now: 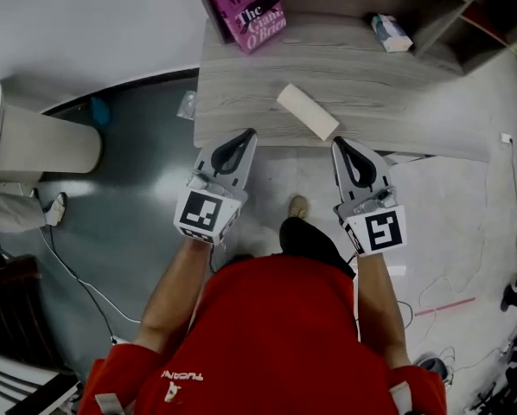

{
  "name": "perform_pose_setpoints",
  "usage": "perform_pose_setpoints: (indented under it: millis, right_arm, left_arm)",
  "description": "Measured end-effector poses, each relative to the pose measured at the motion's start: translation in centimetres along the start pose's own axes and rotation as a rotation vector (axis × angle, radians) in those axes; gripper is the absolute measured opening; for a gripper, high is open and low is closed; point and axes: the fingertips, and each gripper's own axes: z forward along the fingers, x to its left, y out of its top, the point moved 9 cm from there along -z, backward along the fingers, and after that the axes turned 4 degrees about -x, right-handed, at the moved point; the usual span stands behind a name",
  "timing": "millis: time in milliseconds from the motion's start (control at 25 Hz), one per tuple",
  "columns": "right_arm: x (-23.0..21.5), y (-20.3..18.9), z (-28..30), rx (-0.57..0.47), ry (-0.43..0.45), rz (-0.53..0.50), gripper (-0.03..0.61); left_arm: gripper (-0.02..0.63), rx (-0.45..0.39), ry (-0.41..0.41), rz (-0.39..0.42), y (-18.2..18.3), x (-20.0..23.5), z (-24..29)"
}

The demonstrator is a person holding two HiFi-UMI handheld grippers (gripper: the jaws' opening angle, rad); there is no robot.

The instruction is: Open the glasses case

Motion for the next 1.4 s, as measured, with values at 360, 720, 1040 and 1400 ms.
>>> perform_pose_setpoints:
  millis: [360,720,1040,1400]
  right_arm:
    - [-5.0,-3.0,3.5,0.059,0.066,0.004,0.005]
    - [-6.9,-5.5,5.1,0.145,0.024,0.01,0.005]
    - [-6.7,-6.9,6.1,0.247,-0.015,0.037,0.012]
    - [-5.9,-10.2,7.5,0.358,0.012,0.012,0.131]
  left_arm:
    - [0.011,0.148,0.006,0.06,-2.8,1.7,6.8]
    - [0.012,0.275,-0.067,0.084,-6.7,2.4,11.0]
    - [0.015,0.354,-0.125,0.067,-9.3,4.0,13.1]
    - [0.144,0.476,-0.258,0.054,-12.3,5.6,14.8]
